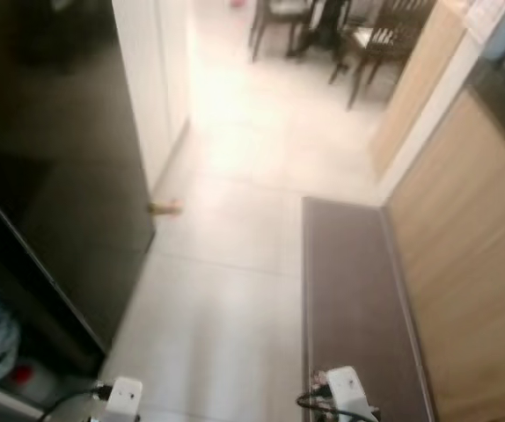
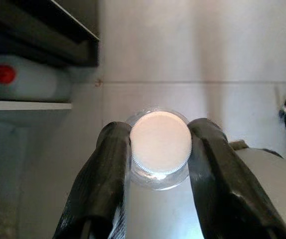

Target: Restocking fridge

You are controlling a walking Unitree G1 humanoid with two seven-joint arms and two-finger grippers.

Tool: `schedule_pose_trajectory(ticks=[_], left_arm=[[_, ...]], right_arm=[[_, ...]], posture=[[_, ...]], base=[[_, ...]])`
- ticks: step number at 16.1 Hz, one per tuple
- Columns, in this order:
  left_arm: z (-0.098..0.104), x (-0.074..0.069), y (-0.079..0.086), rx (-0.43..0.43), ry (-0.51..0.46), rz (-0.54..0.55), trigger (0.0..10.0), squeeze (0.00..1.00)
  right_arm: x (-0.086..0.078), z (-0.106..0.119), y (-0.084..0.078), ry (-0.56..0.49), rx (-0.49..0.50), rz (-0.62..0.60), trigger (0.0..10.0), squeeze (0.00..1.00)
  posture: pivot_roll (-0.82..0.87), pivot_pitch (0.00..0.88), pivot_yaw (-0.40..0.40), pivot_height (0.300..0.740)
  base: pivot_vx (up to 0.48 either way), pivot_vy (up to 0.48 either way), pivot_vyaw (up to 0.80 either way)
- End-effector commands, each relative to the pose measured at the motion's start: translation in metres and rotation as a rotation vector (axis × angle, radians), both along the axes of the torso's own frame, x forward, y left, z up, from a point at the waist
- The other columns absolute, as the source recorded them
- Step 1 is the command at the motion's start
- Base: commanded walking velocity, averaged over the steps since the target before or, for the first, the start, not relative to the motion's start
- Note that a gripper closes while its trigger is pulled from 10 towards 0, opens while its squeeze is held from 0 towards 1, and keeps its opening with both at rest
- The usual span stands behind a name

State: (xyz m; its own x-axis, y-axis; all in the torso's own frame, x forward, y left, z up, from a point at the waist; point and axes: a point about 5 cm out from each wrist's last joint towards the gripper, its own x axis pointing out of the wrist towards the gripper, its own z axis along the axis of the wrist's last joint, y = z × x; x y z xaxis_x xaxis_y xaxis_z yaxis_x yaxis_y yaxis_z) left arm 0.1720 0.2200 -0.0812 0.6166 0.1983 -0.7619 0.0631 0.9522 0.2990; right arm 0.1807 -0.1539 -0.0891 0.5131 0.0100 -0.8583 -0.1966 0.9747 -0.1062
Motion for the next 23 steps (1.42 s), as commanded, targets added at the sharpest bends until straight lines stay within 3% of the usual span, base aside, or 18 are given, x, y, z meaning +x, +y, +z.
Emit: schedule_pose_trajectory(ticks=[1,8,23], left_arm=[[-0.0031,-0.0067,0.0014,0.003,0.028,0.001,10.0,0.0],[-0.0034,-0.0069,0.0011,0.001,0.034,0.006,10.0,0.0],[-0.0039,-0.0084,0.0031,0.006,0.046,0.003,10.0,0.0]], right_arm=[[-0.0008,-0.0003,-0.0021,-0.002,-0.001,-0.011,10.0,0.0],[-0.0004,0.0001,-0.0018,-0.012,0.007,-0.02,10.0,0.0],[-0.0014,-0.0003,-0.001,-0.015,0.009,-0.012,10.0,0.0]], posture=[[-0.01,0.096,-0.039,0.74],[-0.01,0.096,-0.04,0.74],[-0.01,0.076,-0.034,0.74]], base=[[0.0,0.0,0.0],[0.0,0.0,0.0],[0.0,0.266,0.0]])
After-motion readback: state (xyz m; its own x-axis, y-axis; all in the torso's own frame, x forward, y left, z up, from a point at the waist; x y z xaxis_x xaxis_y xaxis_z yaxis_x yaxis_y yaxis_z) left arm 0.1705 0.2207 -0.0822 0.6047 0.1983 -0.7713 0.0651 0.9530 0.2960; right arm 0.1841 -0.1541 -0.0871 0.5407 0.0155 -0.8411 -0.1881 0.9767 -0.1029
